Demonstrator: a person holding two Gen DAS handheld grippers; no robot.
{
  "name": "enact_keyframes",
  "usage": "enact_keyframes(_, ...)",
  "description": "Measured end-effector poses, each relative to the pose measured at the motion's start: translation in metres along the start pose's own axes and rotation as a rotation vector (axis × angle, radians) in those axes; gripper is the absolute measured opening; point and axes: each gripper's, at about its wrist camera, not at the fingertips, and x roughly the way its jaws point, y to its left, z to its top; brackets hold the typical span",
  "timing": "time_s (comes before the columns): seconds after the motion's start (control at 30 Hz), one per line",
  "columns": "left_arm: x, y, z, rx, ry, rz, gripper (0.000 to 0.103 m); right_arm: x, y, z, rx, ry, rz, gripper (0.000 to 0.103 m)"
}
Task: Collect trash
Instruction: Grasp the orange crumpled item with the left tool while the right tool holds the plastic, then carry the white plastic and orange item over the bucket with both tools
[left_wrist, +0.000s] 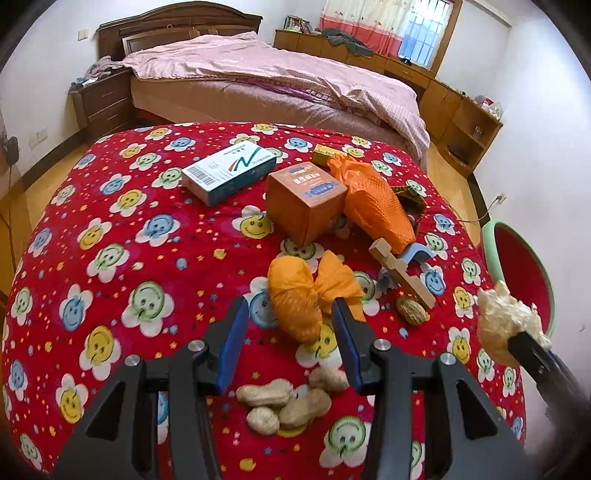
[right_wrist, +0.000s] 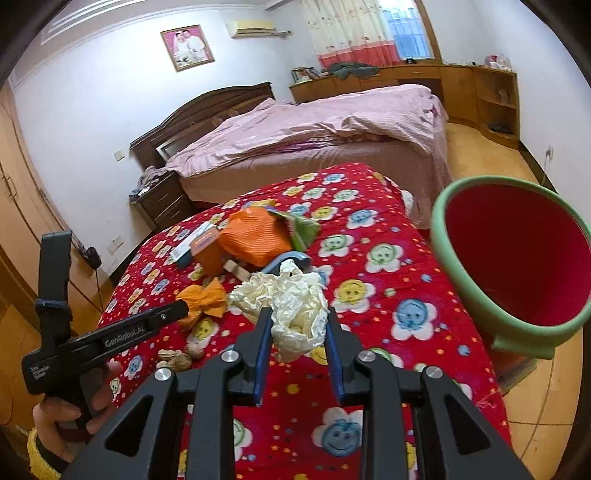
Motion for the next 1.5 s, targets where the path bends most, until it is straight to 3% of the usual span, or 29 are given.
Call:
enact_keyframes(0.37,0.029,-0.005,0.0,-0.014,0.053,0.01,0.047,-0.002,-0.026,-0.003,0.061,-0.002,-0.022,0.029)
enact_keyframes(0.53,0.03,-0.009,-0.001,0.003,0.037,0.025,0.047,-0.001,-0.029,-0.004,0.069,0.003,-0.027,0.029)
enact_keyframes(0.67,0.029,-0.013,-0.004,0.023,0.029,0.018,0.033,-0.001,-0.032,-0.006,0.077,0.006,-0.029,0.029)
enact_keyframes(0.8,0.026,-0.016,-0.006,0.037,0.018,0.026,0.027,-0.003,-0.034,-0.007,0.08,0.004,-0.031,0.029)
enact_keyframes(0.97,0.015,-0.016,-0.008,0.027,0.004,0.003,0.022,-0.009,-0.034,-0.006,0.078,-0.008,-0.032,0.029)
enact_keyframes(1.5,-0.049,-0.046,-0.002,0.069,-0.113,-0.093,0.022,-0.043,-0.037,-0.003,0.076,-0.076,-0.034,0.029)
